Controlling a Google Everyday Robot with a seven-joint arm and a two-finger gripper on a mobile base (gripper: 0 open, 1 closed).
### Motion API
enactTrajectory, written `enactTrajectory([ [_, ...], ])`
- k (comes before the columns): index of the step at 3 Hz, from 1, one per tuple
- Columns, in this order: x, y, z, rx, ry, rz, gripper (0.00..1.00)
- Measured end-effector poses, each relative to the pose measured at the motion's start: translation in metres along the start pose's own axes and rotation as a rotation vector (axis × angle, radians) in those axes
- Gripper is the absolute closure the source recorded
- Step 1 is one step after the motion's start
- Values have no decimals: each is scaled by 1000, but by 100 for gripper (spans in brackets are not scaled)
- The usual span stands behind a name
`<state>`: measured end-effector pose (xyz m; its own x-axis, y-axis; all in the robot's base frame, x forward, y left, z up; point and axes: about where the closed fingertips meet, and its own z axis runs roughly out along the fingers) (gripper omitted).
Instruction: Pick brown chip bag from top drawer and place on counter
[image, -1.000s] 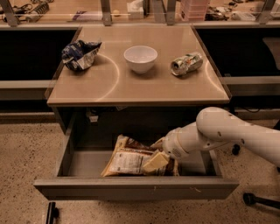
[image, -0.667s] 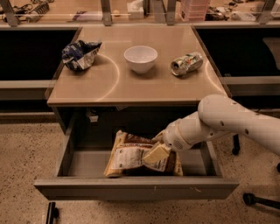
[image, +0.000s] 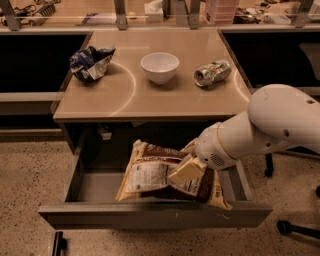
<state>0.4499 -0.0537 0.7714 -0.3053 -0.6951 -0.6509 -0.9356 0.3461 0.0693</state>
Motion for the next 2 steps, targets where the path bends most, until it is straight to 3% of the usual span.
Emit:
enactTrajectory([
  [1, -33, 24, -42, 35, 9, -64, 100],
  [2, -33, 24, -42, 35, 9, -64, 100],
])
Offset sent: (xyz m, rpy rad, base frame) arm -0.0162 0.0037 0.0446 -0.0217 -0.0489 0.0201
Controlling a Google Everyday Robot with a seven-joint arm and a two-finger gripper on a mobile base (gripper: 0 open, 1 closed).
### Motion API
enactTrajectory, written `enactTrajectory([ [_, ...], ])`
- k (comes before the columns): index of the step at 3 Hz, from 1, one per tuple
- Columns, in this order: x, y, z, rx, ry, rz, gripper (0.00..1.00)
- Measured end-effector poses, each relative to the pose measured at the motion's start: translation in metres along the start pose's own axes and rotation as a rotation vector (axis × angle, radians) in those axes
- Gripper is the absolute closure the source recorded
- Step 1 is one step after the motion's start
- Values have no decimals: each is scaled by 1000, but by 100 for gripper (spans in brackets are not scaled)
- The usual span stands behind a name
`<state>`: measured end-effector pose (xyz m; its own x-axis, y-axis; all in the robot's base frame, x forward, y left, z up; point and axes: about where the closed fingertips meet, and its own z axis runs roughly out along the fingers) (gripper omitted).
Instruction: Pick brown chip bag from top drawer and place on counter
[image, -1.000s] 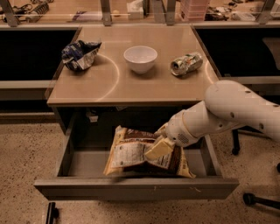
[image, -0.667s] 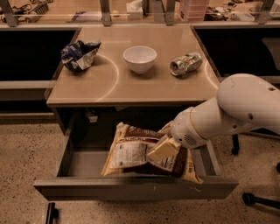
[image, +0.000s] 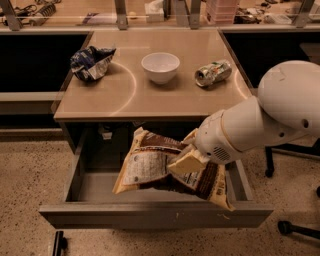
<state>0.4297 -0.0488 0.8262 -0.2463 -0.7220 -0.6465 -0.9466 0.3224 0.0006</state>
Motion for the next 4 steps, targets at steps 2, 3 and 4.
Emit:
enactTrajectory([
  [2, -45, -20, -28, 82, -29, -122, 100],
  [3, -86, -49, -41, 118, -26, -203, 100],
  [4, -122, -83, -31, 100, -26, -262, 100],
])
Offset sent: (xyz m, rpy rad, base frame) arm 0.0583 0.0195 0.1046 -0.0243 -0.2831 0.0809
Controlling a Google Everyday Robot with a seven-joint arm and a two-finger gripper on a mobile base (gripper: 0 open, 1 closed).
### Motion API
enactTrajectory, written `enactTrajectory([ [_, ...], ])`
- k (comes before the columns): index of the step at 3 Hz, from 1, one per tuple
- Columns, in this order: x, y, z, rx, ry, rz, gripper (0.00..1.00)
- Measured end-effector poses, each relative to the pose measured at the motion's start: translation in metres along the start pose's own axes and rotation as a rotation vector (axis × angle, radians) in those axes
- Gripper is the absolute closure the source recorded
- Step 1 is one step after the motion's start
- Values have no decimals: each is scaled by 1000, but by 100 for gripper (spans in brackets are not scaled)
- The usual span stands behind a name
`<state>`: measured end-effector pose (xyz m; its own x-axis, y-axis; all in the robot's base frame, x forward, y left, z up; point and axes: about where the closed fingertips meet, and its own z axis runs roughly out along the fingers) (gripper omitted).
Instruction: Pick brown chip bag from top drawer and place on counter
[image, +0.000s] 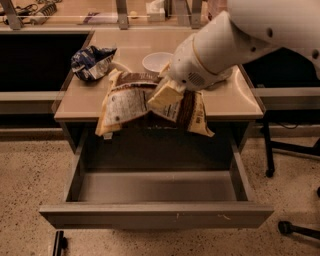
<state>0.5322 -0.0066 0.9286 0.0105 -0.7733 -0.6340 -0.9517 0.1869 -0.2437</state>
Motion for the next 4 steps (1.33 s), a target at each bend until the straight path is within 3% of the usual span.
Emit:
enactTrajectory([
  [2, -55, -50, 62, -115, -55, -104, 100],
  [4, -81, -72, 108, -175, -93, -151, 100],
])
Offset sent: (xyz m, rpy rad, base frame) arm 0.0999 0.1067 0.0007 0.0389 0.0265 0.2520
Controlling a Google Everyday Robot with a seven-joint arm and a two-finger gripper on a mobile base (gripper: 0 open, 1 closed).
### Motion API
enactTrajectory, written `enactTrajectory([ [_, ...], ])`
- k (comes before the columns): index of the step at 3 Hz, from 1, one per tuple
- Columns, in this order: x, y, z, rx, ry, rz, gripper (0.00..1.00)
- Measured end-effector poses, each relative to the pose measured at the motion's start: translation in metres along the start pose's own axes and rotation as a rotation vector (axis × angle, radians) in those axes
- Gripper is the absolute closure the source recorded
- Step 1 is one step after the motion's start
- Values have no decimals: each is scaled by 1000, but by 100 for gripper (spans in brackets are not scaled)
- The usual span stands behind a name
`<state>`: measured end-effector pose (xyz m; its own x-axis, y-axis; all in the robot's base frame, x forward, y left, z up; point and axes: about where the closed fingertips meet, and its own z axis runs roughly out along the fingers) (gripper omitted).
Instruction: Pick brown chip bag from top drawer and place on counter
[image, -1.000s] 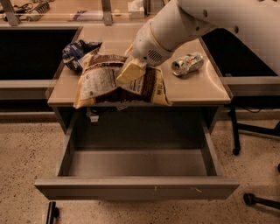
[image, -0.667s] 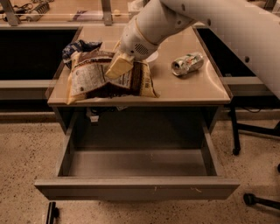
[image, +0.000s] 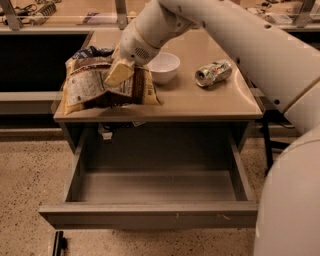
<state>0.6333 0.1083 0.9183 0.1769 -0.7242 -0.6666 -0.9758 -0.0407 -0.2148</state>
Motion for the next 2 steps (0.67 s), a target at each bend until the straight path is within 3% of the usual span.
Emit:
enactTrajectory([
  [1, 7, -18, 10, 23, 5, 13, 100],
  [2, 7, -18, 10, 24, 5, 14, 81],
])
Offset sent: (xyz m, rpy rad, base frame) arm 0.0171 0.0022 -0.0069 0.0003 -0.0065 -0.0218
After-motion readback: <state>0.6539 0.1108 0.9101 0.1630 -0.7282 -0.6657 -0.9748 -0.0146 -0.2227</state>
